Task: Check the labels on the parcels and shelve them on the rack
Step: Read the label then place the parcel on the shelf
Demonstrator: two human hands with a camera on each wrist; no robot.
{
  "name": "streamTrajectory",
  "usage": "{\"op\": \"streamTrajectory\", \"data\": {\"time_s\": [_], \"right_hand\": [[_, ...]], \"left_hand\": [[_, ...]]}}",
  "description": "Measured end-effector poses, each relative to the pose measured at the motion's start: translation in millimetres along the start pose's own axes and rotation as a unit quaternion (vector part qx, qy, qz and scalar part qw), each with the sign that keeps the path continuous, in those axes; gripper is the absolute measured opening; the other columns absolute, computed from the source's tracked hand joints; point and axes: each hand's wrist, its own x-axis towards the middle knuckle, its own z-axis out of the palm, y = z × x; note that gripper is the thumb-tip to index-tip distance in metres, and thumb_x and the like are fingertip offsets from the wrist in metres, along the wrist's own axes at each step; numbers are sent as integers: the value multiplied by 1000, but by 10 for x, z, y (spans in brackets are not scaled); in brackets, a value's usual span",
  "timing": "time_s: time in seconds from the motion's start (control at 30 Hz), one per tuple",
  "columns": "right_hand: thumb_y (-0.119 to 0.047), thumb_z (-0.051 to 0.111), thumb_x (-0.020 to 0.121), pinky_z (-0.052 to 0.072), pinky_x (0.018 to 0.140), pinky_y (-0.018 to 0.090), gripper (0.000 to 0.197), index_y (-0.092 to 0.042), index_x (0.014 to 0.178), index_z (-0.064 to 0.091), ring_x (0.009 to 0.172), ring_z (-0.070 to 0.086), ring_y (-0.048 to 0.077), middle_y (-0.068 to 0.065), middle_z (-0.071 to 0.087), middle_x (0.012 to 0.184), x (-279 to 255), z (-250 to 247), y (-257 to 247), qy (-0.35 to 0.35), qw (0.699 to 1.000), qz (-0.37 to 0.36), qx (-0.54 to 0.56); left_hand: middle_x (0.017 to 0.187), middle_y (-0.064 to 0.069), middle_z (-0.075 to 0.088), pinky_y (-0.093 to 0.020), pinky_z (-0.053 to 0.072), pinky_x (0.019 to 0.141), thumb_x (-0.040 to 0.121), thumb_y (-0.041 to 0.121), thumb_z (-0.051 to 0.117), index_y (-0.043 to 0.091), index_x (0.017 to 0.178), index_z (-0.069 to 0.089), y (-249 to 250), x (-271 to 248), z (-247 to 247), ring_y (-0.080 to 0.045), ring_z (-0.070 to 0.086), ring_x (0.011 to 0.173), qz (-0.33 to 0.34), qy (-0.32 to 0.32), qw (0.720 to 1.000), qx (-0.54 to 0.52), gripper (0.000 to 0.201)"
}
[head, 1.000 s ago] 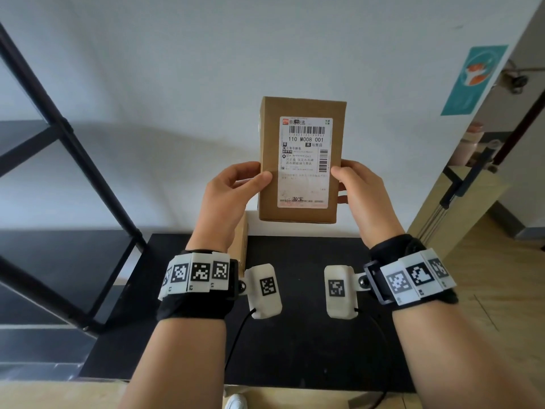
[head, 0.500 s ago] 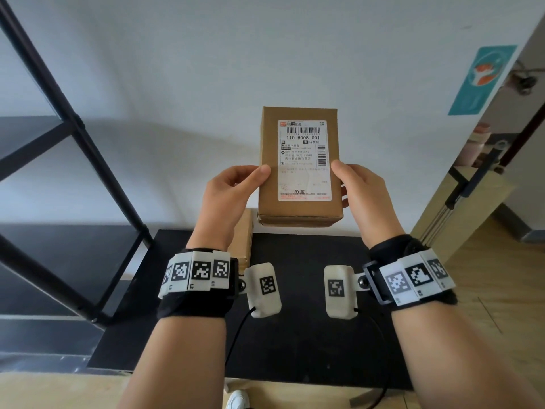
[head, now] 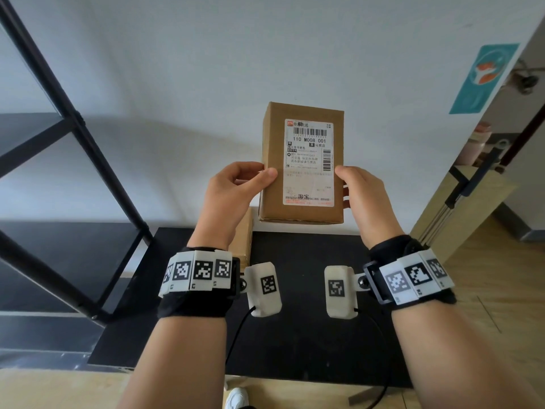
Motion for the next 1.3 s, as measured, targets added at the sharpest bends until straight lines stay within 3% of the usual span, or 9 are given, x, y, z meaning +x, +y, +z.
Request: {"op": "streamTrajectory", "data": {"time_s": [0.3, 0.43, 0.53, 0.67, 0.73, 0.83, 0.9, 1.1, 1.3], "right_hand": [[-29, 37, 99, 54, 85, 45, 35, -7, 99, 64, 96, 65, 26, 5, 69, 97, 30, -45, 15, 11, 1000, 4, -20], [-26, 37, 101, 56, 73, 30, 26, -19, 88, 58, 80, 64, 11, -5, 65, 88, 50, -68, 34, 11, 1000, -14, -25], [-24, 37, 102, 52, 57, 11, 22, -17, 95, 56, 77, 63, 5, -10, 63, 87, 53, -81, 37, 9, 999, -18, -25], [-25, 37, 102, 51, 56, 9, 22, -13, 101, 56, 78, 63, 4, -11, 63, 89, 41, -95, 34, 12, 999, -19, -30], [-25, 37, 101, 53, 63, 15, 22, -14, 101, 56, 79, 63, 5, -10, 63, 89, 37, -101, 39, 16, 999, -20, -30], [-26, 39, 100, 55, 79, 31, 22, -17, 99, 58, 86, 63, 11, -8, 65, 92, 28, -91, 46, 11, 999, -18, -32], [-26, 40, 98, 55, 83, 36, 20, -20, 96, 59, 93, 63, 15, -7, 66, 95, 11, -66, 46, 1, 999, -13, -29], [-27, 44, 96, 52, 77, 27, 19, -24, 106, 60, 94, 62, 7, -9, 67, 101, -107, 183, 52, -50, 999, 1, -12], [-28, 46, 94, 50, 82, 29, 26, -19, 114, 60, 101, 62, 10, -4, 68, 107, -287, 634, -17, -101, 995, 9, -14]], "left_hand": [[93, 10, 73, -8, 49, 69, 81, 35, 79, 25, 109, 71, 31, 6, 63, 1, 65, 81, 7, -8, 1000, 16, 31], [98, 7, 74, -9, 51, 69, 81, 31, 80, 25, 109, 70, 41, 6, 72, -2, 67, 86, 10, -13, 1000, 17, 31], [98, 7, 73, -6, 51, 67, 81, 29, 81, 25, 109, 70, 49, 3, 81, -3, 67, 86, 10, -14, 1000, 14, 30], [101, 7, 73, -9, 52, 68, 81, 30, 80, 26, 109, 69, 52, -3, 91, -4, 67, 90, 7, -17, 1000, 16, 30], [101, 7, 73, -7, 51, 67, 81, 30, 80, 25, 111, 69, 48, -16, 101, -3, 67, 90, 4, -18, 1000, 12, 32], [97, 7, 72, -12, 50, 73, 81, 28, 80, 24, 117, 68, 47, -45, 108, -5, 68, 93, -3, -15, 1000, -1, 39], [95, 6, 71, -14, 47, 76, 83, 27, 79, 24, 126, 64, 28, -72, 95, -6, 69, 96, -17, -16, 1000, -16, 45], [103, -2, 70, -38, 53, 100, 84, 27, 78, 21, 143, 52, -112, -236, -128, -16, 68, 106, -60, 11, 997, -37, 65], [106, -2, 76, -45, 52, 101, 83, 34, 76, 25, 138, 56, -237, -424, -640, -15, 71, 105, -84, 37, 995, -25, 59]]}}
